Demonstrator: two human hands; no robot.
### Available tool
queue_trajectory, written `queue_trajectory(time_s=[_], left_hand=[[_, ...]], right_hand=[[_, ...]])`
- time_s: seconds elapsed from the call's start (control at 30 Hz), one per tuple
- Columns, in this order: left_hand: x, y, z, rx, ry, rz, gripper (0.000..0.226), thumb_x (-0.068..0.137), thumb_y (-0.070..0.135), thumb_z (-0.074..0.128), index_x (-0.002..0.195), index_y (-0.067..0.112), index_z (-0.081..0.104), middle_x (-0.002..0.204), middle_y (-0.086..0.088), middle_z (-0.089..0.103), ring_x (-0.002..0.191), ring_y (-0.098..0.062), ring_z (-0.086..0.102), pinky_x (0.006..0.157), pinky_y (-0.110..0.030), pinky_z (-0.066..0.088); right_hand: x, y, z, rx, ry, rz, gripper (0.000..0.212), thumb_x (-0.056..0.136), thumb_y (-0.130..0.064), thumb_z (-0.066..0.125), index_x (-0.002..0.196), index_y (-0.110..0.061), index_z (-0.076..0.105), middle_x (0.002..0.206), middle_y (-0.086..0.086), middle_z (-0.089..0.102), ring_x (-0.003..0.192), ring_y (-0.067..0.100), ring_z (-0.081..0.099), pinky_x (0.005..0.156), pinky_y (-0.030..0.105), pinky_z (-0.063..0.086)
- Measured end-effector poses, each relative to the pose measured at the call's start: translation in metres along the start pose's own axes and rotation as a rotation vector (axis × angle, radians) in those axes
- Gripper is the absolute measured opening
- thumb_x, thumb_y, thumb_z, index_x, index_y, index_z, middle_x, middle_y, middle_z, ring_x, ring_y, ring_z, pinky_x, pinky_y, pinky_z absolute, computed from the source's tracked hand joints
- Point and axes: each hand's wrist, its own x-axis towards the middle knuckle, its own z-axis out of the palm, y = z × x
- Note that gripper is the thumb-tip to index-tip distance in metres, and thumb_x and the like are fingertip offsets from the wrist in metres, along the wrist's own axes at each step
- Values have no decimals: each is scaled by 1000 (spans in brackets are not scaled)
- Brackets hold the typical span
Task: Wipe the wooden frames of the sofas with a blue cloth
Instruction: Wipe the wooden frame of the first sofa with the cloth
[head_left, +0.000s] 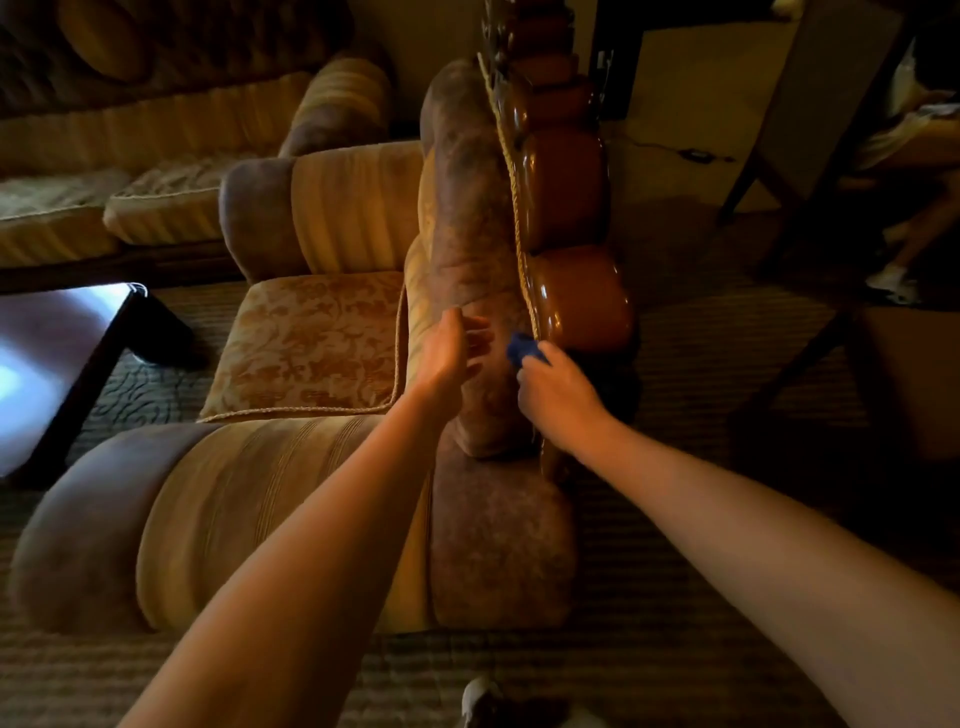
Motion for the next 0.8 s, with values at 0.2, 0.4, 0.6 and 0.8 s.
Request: queue_trajectory(time_s=[0.2, 0.4, 0.6, 0.8], left_hand=[[4, -6, 16, 78, 38, 8, 47, 103, 35, 25, 115, 4, 59, 106, -11, 63, 98, -22, 59, 69, -26, 45], [10, -2, 22, 112, 146, 50, 45, 102, 33, 27, 113, 4, 61, 103, -10, 63, 95, -20, 58, 76, -31, 44], [16, -28, 20, 141, 197, 81, 45, 101, 32, 29, 110, 3, 62, 102, -13, 65, 95, -22, 60, 72, -30, 45], [15, -38, 27, 75, 147, 138, 44, 102, 33, 27, 117, 6, 59, 106, -12, 64, 98, -21, 60, 81, -32, 46]], right_hand=[[6, 17, -10, -292, -1, -158, 13, 75, -20, 75, 83, -10, 74, 95, 5, 71, 103, 18, 59, 101, 30, 32], [23, 16, -16, -558, 73, -180, 25, 97, -20, 41, 110, -14, 62, 116, 6, 58, 123, 24, 42, 117, 48, 13], [9, 20, 9, -469, 60, -268, 20, 93, -16, 49, 102, -12, 66, 113, 6, 62, 118, 25, 48, 112, 42, 22], [29, 24, -22, -361, 348, -164, 23, 94, -14, 46, 99, -12, 68, 106, 6, 62, 116, 28, 49, 113, 51, 18]])
